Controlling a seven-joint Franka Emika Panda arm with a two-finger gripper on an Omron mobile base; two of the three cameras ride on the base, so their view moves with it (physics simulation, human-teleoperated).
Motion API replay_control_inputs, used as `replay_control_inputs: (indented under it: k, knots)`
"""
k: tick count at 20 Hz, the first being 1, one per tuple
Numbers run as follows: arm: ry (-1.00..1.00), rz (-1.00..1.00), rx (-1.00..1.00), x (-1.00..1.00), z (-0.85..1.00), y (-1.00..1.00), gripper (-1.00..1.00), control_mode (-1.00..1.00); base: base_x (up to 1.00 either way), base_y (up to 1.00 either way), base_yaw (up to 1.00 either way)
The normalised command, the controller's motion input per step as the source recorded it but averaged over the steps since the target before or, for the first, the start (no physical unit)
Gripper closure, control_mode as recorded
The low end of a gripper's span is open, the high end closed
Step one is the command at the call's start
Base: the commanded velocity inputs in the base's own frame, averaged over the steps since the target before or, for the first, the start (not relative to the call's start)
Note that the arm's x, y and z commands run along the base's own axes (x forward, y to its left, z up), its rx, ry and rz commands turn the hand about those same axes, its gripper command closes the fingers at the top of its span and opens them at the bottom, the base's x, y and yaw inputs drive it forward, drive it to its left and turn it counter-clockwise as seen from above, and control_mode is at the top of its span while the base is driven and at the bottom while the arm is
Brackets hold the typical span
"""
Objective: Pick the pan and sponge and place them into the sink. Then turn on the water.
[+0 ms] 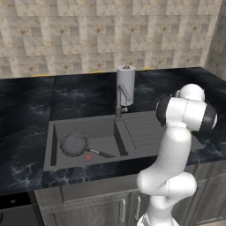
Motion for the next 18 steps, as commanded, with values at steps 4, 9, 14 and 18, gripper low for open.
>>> replay_control_inputs:
  k: [4,9,14,18]
  knots:
    - [0.0,0.0,0.0,-0.28,0.36,0.57,1.0,-1.0,0.0,0.0,0.0]
    - [0.0,0.0,0.0,-0.3,0.22,0.57,1.0,-1.0,0.0,0.0,0.0]
    - [0.0,0.0,0.0,-0.46,0.19,0.62,1.0,-1.0,0.0,0.0,0.0]
    - [0.0,0.0,0.0,-0.55,0.14,0.53,1.0,-1.0,0.0,0.0,0.0]
